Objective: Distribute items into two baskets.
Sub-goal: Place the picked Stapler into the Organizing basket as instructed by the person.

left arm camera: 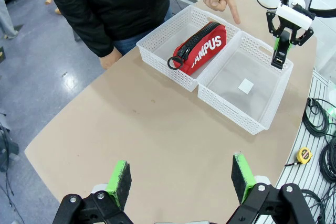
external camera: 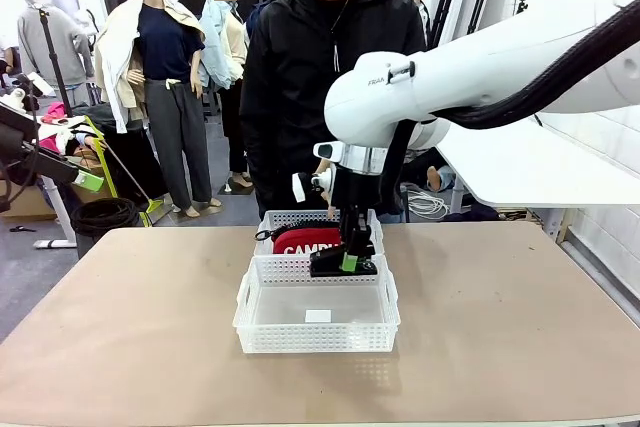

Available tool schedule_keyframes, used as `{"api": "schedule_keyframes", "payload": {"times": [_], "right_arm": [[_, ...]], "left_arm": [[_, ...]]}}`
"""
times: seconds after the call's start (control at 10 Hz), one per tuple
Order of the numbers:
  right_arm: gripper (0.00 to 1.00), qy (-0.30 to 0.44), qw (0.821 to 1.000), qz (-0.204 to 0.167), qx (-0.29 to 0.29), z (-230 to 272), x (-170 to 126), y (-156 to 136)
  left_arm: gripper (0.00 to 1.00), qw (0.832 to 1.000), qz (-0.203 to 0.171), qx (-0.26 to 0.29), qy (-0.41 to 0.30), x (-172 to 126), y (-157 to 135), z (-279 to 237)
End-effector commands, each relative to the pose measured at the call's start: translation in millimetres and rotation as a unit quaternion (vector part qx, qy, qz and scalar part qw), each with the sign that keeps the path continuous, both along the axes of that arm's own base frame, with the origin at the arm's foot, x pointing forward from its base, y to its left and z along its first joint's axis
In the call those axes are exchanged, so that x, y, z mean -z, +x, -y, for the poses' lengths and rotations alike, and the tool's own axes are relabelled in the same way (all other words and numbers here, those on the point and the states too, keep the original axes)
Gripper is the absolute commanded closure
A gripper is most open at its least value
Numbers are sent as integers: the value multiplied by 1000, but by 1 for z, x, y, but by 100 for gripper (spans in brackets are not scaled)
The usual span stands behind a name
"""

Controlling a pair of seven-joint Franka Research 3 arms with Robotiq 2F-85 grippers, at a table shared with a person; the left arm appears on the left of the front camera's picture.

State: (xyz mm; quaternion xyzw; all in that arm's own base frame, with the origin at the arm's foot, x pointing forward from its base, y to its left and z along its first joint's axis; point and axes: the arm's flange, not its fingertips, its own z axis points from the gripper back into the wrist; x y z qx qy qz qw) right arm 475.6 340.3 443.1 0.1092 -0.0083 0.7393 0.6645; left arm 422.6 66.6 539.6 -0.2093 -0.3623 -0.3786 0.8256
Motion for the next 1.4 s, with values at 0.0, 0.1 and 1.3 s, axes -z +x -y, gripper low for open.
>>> {"api": "schedule_keyframes", "payload": {"times": [0.0, 0.1, 1.3], "right_arm": [[100, -2, 1000, 5, 20, -16, -2, 6], [100, -5, 1000, -6, 24, -23, 1, 6], [100, -8, 999, -18, 47, -28, 15, 9]], "left_arm": [[0, 1000, -1, -3, -2, -1, -1, -1], [0, 1000, -1, -3, -2, -1, -1, -1], [0, 1000, -1, -3, -2, -1, -1, -1]]}}
